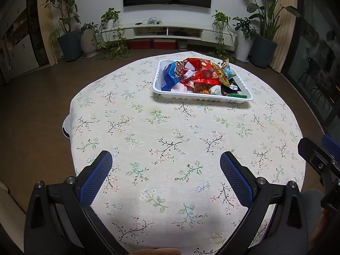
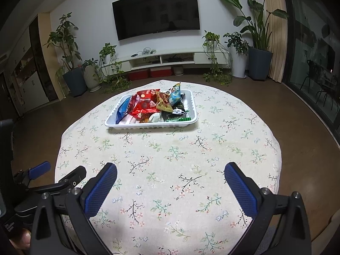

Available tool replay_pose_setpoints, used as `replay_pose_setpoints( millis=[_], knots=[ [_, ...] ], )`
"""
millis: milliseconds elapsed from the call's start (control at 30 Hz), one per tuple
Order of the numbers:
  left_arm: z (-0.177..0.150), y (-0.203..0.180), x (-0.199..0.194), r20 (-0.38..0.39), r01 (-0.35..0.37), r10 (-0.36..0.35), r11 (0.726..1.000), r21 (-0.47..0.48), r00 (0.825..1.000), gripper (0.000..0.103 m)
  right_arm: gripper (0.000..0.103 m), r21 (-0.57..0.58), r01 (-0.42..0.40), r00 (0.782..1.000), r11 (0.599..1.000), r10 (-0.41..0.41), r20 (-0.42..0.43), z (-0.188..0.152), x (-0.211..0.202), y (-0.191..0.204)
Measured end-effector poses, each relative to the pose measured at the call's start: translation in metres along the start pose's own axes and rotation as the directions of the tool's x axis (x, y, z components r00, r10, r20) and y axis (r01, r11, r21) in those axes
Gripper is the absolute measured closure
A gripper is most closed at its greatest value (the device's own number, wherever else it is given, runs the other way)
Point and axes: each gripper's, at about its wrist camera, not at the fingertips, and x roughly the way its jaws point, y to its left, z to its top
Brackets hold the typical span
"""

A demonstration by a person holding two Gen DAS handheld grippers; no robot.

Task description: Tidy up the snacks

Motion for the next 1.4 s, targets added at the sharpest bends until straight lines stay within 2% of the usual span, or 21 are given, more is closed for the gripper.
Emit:
replay_pose_setpoints(
  millis=[1400],
  knots=[
    [-0.007, 0.003, 0.002, -0.015, -0.005, 0.005, 1.0, 0.008, 1.0, 0.0, 0.0, -0.001, 0.0, 1.0, 1.0, 0.0, -0.012, -0.013, -0.001, 0.002]
  ],
)
